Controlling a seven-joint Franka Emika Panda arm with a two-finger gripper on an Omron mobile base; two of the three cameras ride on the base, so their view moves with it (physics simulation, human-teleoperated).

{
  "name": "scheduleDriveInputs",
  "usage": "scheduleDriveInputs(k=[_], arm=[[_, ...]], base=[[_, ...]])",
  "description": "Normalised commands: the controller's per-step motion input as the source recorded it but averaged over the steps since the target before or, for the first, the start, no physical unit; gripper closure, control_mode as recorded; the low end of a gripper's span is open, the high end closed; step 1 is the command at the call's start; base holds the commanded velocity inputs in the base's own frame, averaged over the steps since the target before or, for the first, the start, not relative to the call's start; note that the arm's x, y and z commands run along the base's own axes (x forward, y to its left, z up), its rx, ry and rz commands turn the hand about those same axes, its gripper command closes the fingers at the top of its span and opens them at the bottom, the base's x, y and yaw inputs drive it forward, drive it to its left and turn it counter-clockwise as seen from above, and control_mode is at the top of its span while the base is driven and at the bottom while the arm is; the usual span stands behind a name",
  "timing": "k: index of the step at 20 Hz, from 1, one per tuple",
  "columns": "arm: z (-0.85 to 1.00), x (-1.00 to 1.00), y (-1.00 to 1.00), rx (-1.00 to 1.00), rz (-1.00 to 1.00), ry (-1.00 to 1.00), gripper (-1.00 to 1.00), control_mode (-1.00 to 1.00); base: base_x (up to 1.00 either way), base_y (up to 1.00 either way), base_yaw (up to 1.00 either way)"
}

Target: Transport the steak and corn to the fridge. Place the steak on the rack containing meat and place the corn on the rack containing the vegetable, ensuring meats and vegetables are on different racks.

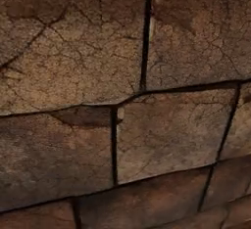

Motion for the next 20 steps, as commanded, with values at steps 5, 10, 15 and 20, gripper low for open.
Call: scheduleDriveInputs(k=[5,10,15,20], arm=[[0.0,0.0,0.0,0.0,0.0,0.0,1.0,1.0],[0.0,0.0,0.0,0.0,0.0,0.0,1.0,1.0],[0.0,0.0,0.0,0.0,0.0,0.0,1.0,1.0],[0.0,0.0,0.0,0.0,0.0,0.0,1.0,1.0]], base=[[0.24,1.0,0.0],[0.35,1.0,0.0],[0.51,1.0,0.0],[0.74,1.0,0.0]])
